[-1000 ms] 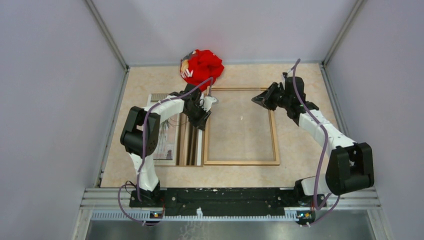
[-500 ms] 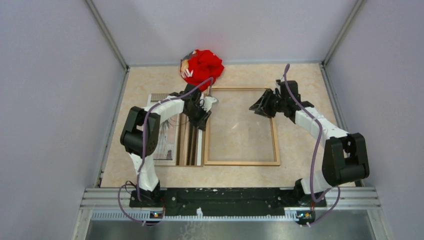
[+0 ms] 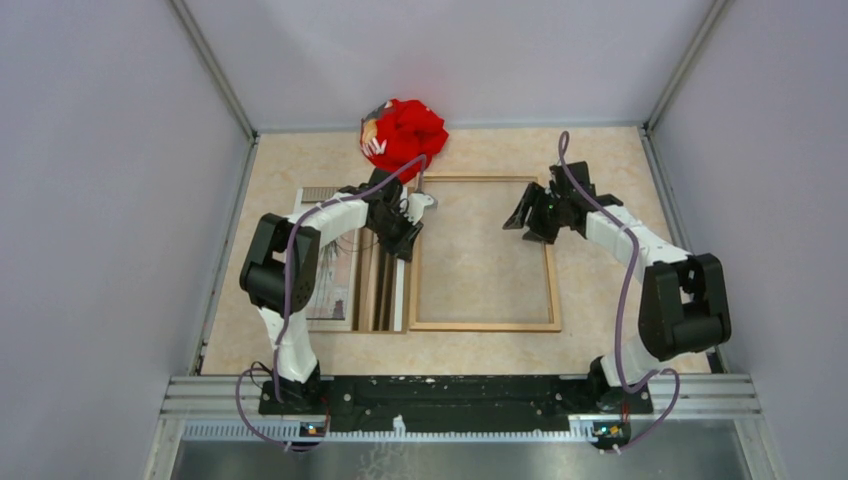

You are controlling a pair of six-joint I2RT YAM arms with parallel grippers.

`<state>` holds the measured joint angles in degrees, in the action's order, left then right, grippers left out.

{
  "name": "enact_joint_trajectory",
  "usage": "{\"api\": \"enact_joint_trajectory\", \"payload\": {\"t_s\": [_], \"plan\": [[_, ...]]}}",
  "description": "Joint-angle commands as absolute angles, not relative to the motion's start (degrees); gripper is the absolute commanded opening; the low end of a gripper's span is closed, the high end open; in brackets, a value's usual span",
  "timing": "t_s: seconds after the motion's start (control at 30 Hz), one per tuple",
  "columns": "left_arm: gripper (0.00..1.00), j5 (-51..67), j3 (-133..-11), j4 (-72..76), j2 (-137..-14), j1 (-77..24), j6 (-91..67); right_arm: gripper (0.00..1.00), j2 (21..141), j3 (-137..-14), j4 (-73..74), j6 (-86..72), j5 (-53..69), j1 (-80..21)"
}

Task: Put the photo into the frame
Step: Adjust the photo frame item on the photo frame.

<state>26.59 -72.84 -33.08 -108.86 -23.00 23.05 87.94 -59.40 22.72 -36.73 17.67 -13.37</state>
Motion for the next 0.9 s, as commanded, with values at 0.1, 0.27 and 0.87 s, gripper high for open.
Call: {"api": "enact_joint_trajectory", "payload": {"t_s": [0.1, 0.27, 0.87], "plan": [[0.29, 28.21, -71.91, -32.25, -107.86, -23.64, 23.19, 0.63, 89.54, -62.85, 24.63, -33.75, 13.42, -13.80], [0.29, 28.26, -71.81, -32.30, -107.85, -23.64, 23.26, 0.68, 90.42, -63.45, 25.82, -32.17, 10.90, -13.27], [0.28, 28.92, -72.01, -32.84, -108.20, -23.63, 23.41, 0.76, 92.21, -64.13, 28.05, -29.08, 4.15, -12.83]]}}
